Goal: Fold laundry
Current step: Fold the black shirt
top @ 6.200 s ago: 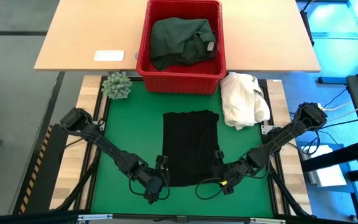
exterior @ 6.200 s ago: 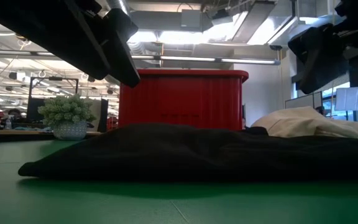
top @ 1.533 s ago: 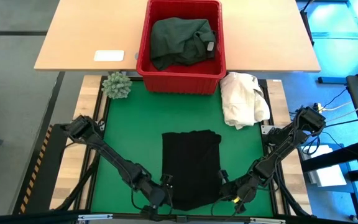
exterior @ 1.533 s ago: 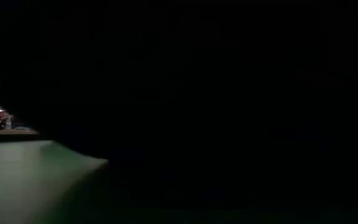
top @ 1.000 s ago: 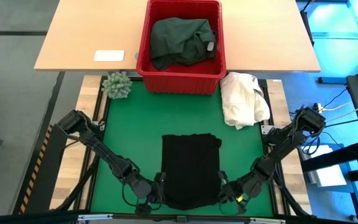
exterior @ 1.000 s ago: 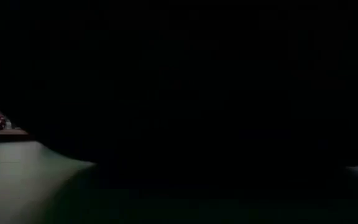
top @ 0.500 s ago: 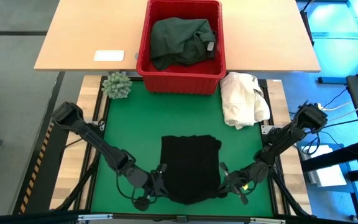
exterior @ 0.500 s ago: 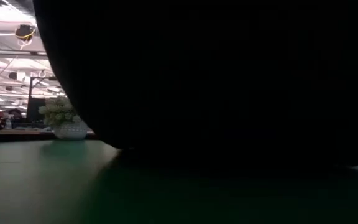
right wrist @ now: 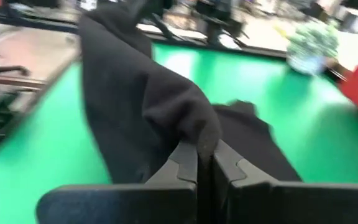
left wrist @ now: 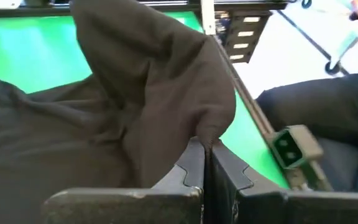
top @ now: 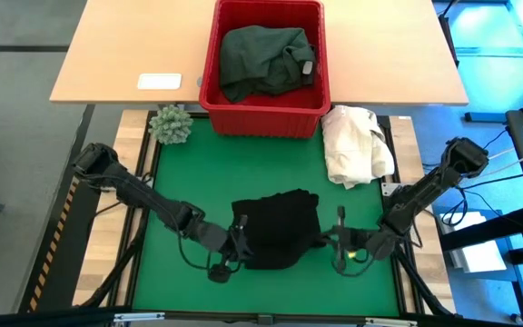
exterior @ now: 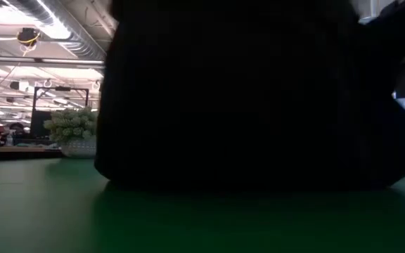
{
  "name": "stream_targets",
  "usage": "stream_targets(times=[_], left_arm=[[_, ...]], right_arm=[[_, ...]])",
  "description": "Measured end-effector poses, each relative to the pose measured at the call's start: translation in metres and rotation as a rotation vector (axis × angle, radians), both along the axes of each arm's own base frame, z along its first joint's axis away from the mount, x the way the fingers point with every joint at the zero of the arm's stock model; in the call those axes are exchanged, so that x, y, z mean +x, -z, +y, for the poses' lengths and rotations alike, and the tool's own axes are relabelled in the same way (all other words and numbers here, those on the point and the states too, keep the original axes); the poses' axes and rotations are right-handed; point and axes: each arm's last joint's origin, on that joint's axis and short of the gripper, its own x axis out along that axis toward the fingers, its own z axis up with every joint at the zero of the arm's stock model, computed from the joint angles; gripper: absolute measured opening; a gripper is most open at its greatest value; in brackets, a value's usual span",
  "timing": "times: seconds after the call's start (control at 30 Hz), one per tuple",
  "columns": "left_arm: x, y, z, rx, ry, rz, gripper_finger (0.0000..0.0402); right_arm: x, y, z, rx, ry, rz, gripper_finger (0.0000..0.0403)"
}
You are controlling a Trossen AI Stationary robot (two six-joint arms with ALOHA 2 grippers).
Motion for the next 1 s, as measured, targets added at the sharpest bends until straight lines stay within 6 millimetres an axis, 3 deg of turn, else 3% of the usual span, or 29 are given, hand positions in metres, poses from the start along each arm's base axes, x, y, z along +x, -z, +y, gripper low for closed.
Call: stream_targets(times=[0.17, 0.3, 0.7, 1.0], left_arm=[[0.007, 0.004, 0.027, 0.027, -0.048, 0.048, 0.0000], [0.004, 0.019, 0.046, 0.035, -0.086, 0.100, 0.0000], [-0.041, 0.022, 0.098, 0.045, -0.310, 0.059, 0.0000], [-0.065, 0.061, 0.139, 0.062, -0.516, 0.154, 0.0000]], right_arm=[[0.009, 0.010, -0.022, -0.008, 0.124, 0.091, 0.0004], [0.015, 0.016, -0.040, -0.026, 0.213, 0.153, 0.0004], [0.031, 0.020, -0.082, -0.012, 0.382, 0.209, 0.0004], [0.045, 0.029, -0.127, 0.032, 0.535, 0.271, 0.0004]])
